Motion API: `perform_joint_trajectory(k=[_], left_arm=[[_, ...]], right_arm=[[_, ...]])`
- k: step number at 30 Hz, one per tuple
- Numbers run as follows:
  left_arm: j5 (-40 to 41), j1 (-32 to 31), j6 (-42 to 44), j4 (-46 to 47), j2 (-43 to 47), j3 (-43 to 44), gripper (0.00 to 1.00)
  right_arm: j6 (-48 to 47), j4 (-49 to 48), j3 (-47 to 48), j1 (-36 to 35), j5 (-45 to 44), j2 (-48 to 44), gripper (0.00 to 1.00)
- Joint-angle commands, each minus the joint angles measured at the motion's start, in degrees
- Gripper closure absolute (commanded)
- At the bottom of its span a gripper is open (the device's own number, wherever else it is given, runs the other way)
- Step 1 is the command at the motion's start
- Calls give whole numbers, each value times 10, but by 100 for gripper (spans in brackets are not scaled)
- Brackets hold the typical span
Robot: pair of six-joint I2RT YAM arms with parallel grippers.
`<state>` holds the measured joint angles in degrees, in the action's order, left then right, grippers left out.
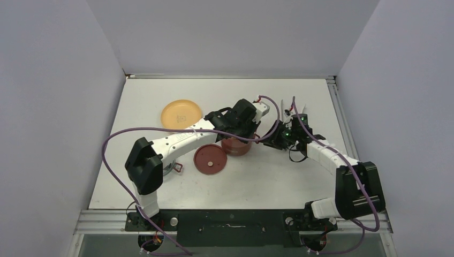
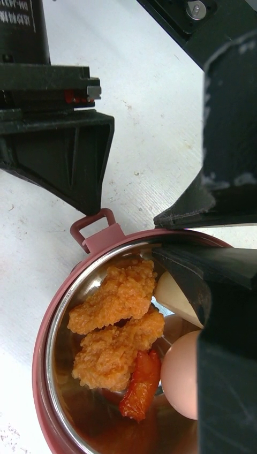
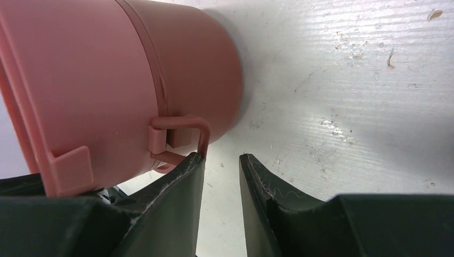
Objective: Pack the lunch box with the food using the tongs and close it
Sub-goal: Close the fastener on the packing box.
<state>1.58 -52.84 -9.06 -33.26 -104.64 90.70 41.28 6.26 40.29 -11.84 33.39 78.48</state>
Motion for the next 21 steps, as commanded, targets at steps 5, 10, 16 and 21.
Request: perform_joint_trajectory(k=[5,10,16,21], left_arm=[[4,3,4,-57,-32,-2,100],[0,3,7,-58,-34,-2,100],[-5,3,7,-59,-36,-2,100],[-10,3,8,-58,-38,-1,100]], right_arm=[[0,-58,27,-12,-1,33,69],[-1,-76,30,-18,-1,42,69],[0,-85,39,-25,-1,62,70],[0,-84,47,-36,-7,70,70]])
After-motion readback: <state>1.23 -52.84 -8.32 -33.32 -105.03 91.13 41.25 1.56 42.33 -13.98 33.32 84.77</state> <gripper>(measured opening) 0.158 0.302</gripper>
